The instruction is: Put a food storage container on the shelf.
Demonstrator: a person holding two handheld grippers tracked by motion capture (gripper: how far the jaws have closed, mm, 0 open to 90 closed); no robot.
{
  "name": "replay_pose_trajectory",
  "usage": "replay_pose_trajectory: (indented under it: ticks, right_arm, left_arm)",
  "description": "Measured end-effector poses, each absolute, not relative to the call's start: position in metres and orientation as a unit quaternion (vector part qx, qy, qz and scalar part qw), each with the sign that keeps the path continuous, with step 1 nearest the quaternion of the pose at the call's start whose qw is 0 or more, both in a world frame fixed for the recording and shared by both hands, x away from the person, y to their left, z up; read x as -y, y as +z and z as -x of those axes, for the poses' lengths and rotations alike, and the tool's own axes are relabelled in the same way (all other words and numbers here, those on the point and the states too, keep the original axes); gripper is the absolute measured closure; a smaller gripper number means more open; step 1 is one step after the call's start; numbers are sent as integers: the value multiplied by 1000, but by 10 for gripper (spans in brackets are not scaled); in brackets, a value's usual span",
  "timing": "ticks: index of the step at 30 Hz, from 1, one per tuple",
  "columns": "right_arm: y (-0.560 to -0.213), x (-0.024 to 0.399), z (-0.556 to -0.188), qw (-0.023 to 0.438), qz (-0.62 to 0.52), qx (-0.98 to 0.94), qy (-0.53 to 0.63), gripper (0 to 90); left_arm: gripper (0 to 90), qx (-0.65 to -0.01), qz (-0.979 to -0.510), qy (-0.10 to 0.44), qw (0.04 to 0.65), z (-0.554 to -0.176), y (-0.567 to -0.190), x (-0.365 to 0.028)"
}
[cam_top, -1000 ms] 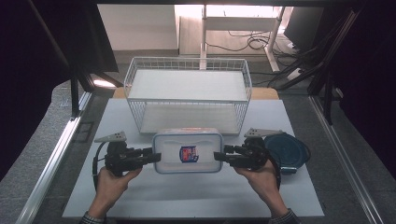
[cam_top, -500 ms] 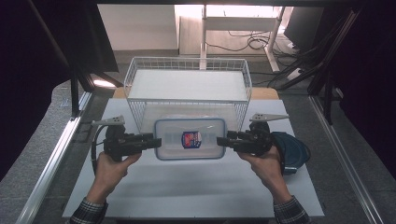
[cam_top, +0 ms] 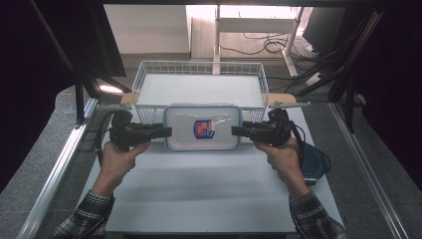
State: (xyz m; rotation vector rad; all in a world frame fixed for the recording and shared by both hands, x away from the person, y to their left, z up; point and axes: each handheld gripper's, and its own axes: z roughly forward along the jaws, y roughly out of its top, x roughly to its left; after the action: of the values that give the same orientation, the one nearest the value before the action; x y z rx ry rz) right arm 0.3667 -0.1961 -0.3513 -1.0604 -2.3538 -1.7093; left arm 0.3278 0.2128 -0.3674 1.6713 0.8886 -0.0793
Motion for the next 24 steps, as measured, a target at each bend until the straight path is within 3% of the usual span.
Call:
replay_pose_trajectory:
  ticks: [24]
  right_arm:
    - [-302, 189, -424, 16, 348, 749, -563, 505]
  left_arm:
    - [576, -377, -711, -31, 592, -389, -319, -222]
